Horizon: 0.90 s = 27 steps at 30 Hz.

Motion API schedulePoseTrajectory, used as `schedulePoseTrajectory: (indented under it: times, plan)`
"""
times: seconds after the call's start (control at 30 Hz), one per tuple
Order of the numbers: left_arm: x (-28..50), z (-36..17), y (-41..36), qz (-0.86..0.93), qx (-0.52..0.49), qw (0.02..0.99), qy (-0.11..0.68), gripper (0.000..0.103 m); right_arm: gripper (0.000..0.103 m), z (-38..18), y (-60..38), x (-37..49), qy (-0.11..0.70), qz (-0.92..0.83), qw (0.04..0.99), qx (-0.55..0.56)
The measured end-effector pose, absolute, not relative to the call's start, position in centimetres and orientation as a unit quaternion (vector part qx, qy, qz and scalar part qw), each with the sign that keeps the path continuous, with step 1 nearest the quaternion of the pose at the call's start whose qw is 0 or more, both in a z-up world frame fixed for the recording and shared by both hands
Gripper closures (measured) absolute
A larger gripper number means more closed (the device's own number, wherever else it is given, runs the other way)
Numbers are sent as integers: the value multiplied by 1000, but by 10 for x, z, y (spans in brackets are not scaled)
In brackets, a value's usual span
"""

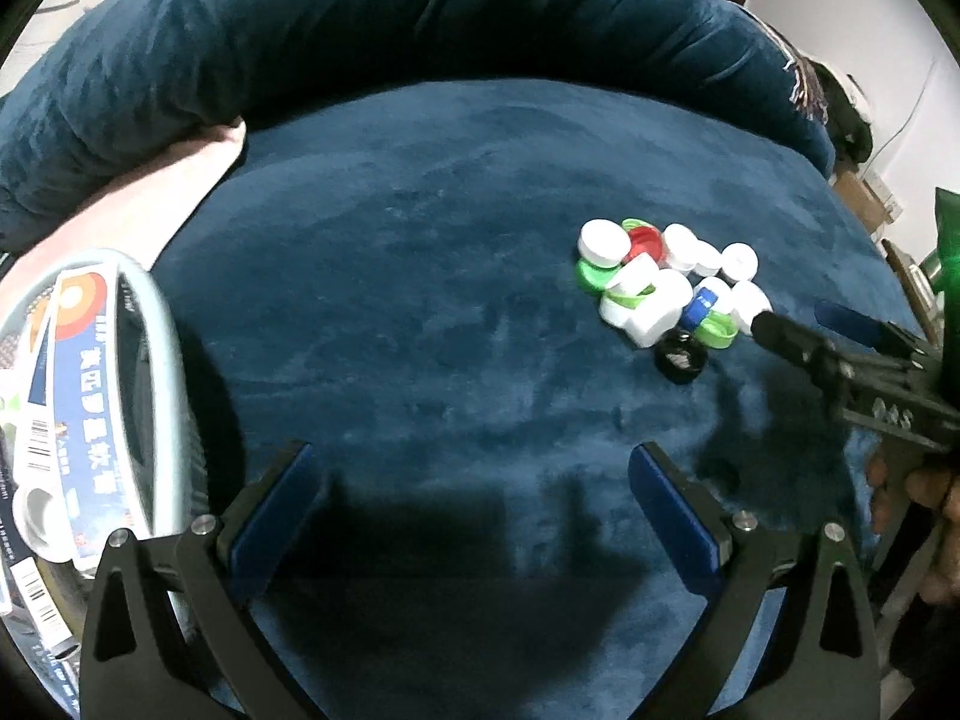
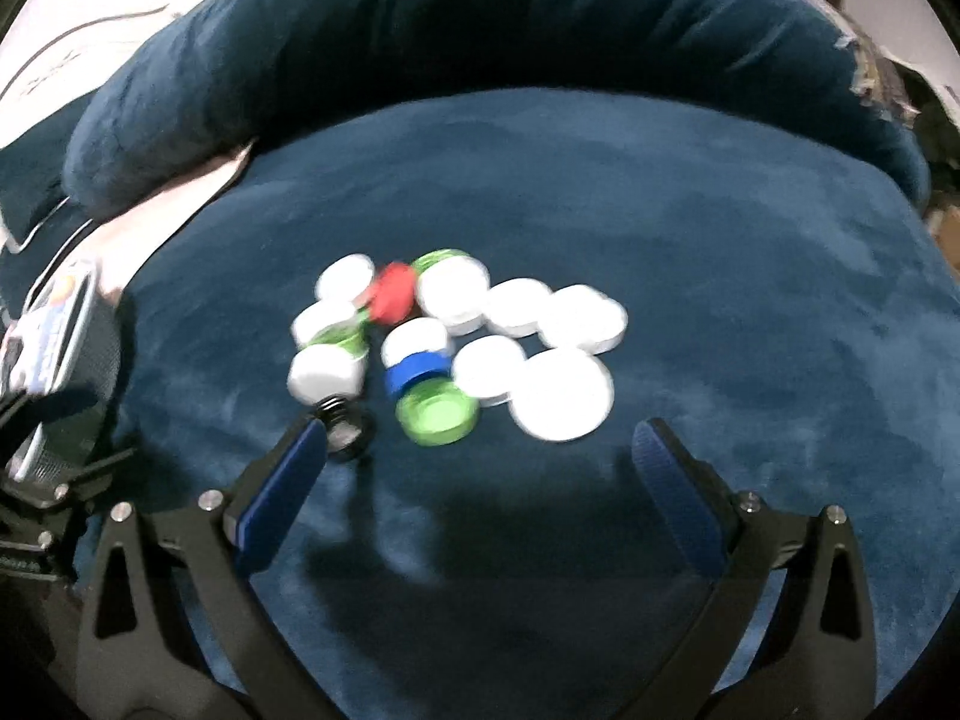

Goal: Organize objects
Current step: 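Grasp a white cap with the right gripper while the left gripper grasps the black cap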

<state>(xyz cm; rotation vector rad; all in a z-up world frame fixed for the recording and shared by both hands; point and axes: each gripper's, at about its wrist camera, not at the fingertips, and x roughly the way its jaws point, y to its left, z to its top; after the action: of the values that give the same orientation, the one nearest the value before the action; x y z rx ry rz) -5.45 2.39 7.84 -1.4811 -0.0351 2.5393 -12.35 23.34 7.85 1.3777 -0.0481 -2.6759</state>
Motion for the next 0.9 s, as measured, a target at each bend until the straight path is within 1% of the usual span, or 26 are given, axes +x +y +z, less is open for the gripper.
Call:
schedulePoseTrajectory:
  times: [0.07,0.17,0.23,0.3,0.37,0.43,0.47,0.53,0.57,0.7,0.77,0.9]
  plan:
    - [-55,78,30,859,-500,109,-12,0,1,77,248,-127,-24,-889,32,456]
    - [-55,77,41,857,-501,120,1,0,2,67,259,-131,-26,-883,16,468]
    - [-54,75,47,855,-504,124,7,0,7,59,263,-134,-25,-879,15,477]
    - [-54,73,51,852,-507,127,10,0,20,54,262,-137,-8,-877,12,481]
    - [-53,71,54,851,-509,129,14,0,27,50,260,-140,8,-877,13,480]
    - [-53,70,55,849,-511,129,15,0,28,50,259,-146,25,-878,21,478]
    - [-54,69,56,849,-513,129,14,0,30,50,259,-146,32,-879,24,476]
    - [-56,69,57,848,-513,130,9,0,39,49,258,-146,46,-879,35,473]
    - [-57,68,58,848,-514,132,5,0,61,48,258,-145,47,-878,45,473]
    - [-63,66,68,844,-514,150,-23,1,63,54,259,-136,35,-880,72,468]
    - [-66,64,76,843,-513,158,-30,1,63,58,263,-130,23,-881,67,468]
    - [-74,61,99,848,-504,163,-23,1,62,57,287,-120,-28,-874,41,483]
